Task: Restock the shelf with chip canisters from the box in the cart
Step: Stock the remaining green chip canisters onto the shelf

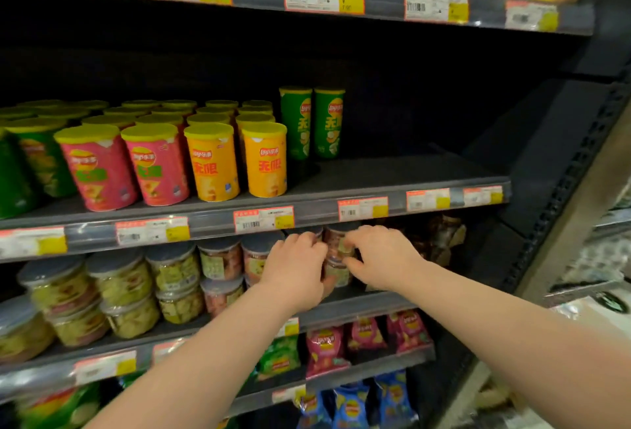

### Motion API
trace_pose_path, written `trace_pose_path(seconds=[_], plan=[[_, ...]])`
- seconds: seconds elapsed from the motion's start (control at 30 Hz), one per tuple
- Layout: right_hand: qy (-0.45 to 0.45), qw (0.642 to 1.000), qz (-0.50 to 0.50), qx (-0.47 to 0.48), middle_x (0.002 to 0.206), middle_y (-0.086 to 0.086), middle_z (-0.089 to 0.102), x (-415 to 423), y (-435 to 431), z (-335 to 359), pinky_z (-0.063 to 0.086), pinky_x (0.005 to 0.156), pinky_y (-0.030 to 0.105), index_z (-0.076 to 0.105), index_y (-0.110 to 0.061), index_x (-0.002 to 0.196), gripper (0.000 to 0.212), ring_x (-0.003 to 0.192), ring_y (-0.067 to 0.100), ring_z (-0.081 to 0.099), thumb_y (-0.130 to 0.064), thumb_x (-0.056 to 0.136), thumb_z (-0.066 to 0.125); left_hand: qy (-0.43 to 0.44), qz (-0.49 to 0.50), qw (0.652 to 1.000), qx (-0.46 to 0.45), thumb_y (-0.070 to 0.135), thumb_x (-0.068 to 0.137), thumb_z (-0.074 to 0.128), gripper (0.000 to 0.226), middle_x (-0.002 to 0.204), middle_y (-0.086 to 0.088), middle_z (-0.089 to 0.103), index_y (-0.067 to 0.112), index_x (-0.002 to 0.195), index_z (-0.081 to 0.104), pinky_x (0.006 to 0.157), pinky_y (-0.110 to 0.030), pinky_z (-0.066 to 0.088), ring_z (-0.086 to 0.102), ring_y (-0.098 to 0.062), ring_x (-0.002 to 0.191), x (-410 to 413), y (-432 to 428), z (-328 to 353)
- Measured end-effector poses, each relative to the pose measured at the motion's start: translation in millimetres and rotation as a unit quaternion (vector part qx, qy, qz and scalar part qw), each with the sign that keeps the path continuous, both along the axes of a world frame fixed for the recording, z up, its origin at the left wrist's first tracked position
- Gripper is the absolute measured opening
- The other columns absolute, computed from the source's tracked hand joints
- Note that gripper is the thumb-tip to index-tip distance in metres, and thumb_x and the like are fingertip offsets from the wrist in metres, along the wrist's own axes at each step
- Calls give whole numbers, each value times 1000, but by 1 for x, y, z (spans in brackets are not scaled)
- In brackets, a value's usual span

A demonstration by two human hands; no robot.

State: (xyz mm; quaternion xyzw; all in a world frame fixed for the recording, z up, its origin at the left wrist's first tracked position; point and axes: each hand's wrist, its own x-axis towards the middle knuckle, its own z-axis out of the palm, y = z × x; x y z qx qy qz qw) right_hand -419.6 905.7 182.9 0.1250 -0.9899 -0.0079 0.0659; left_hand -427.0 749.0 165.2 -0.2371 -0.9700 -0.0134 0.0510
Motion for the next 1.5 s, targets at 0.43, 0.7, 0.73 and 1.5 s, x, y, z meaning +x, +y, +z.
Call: trace_pose_path(seconds=[0.43,0.7,0.73,1.5], plan=[[-101,991,81,24,130,4,53,61,-12,-58,41,96,38,50,-22,131,42,118,27,50,-40,93,46,-102,121,987,-9,50,90,49,52,131,-5,45,17,130,47,97,-40,38,42,-27,122,90,-18,-52],[-167,975,137,48,122,6,56,131,-4,-89,42,90,39,54,-20,122,36,113,30,53,-38,92,47,-160,176,971,-23,50,90,48,47,122,-5,49,16,123,50,90,-38,42,47,-27,114,186,-5,-83],[-177,972,146,51,122,6,56,140,-6,-94,43,90,39,54,-20,122,36,113,30,53,-38,92,47,-170,187,967,-26,50,90,48,47,122,-6,49,16,123,50,91,-38,42,47,-27,114,200,-6,-87],[-246,918,301,83,122,6,57,259,-213,-152,40,88,36,52,-22,121,35,112,28,54,-37,91,44,-250,382,890,11,49,89,47,52,131,-7,46,17,131,47,98,-40,42,46,-28,121,378,-207,-135]])
